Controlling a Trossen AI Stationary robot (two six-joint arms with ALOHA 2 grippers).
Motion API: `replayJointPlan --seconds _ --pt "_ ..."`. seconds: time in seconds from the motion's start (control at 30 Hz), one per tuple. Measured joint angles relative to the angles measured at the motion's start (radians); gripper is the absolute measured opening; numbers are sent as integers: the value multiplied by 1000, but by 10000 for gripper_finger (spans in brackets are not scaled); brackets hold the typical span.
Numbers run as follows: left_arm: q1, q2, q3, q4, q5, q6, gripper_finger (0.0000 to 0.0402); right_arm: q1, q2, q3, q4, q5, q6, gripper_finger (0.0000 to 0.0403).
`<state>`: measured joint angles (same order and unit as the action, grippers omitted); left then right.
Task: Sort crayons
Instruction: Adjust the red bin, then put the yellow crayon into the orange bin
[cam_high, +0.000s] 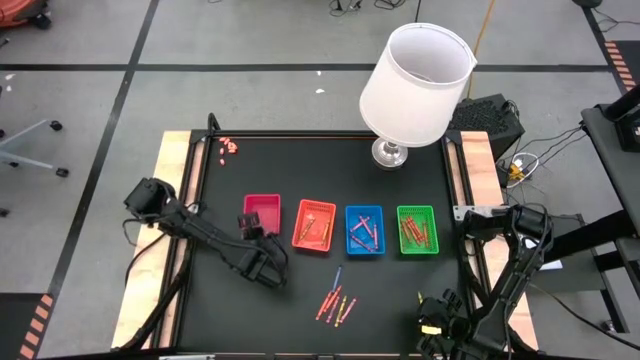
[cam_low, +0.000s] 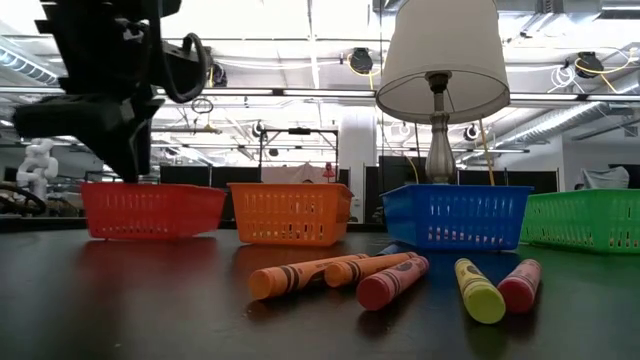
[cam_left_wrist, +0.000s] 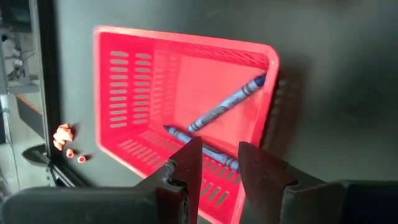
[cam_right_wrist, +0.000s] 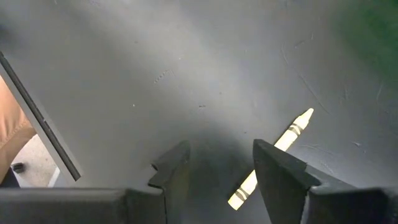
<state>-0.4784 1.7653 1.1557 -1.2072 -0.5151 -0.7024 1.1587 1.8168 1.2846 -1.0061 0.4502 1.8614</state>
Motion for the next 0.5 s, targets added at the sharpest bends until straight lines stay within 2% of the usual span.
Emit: replayJointPlan --seconds 0.27,0.5 --pt "-19 0 15 -14 19 9 111 0 0 0 0 0 -6 159" --pt "-28 0 114 -13 18 4 111 0 0 0 0 -40 19 159"
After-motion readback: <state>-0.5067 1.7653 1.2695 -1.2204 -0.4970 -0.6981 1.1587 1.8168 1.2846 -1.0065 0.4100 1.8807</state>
